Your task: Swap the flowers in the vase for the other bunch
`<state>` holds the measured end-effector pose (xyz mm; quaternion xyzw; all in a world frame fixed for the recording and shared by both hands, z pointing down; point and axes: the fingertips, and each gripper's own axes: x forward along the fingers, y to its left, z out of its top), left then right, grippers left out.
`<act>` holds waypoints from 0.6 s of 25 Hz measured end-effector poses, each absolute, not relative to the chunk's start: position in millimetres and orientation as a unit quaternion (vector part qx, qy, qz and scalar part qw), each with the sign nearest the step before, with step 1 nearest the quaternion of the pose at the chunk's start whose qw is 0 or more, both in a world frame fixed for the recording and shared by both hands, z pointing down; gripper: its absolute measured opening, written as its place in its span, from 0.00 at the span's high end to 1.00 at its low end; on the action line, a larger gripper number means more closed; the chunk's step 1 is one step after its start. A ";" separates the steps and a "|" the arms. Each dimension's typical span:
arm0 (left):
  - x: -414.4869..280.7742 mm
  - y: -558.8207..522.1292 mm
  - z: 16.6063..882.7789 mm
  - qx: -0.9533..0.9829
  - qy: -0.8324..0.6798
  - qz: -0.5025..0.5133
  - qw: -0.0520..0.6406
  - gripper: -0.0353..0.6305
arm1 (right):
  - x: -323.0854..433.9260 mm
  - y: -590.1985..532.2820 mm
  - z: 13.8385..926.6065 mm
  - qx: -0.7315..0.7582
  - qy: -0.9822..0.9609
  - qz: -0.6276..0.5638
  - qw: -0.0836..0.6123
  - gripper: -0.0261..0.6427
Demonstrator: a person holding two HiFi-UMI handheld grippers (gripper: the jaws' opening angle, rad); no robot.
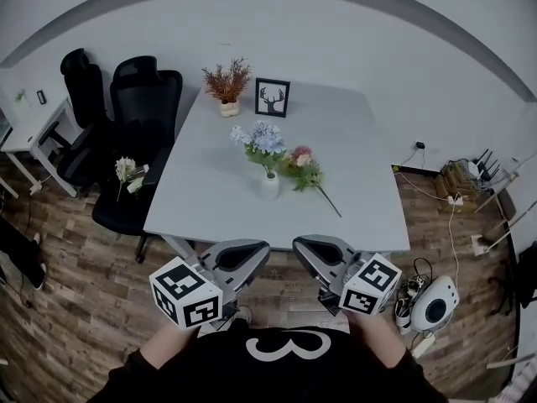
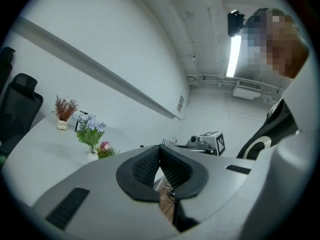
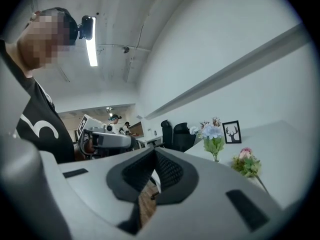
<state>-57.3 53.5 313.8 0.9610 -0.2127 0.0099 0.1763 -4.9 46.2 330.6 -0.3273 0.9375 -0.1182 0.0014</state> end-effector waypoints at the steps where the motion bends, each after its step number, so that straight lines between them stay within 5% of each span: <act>1: -57.0 56.7 313.4 0.961 -0.214 0.009 0.177 0.93 | -4.8 49.3 330.9 -0.324 0.938 -0.121 0.004 0.95; 15: -49.7 80.4 326.5 0.955 -0.217 0.012 0.203 0.93 | 7.5 75.2 340.2 -0.322 0.937 -0.135 0.013 0.95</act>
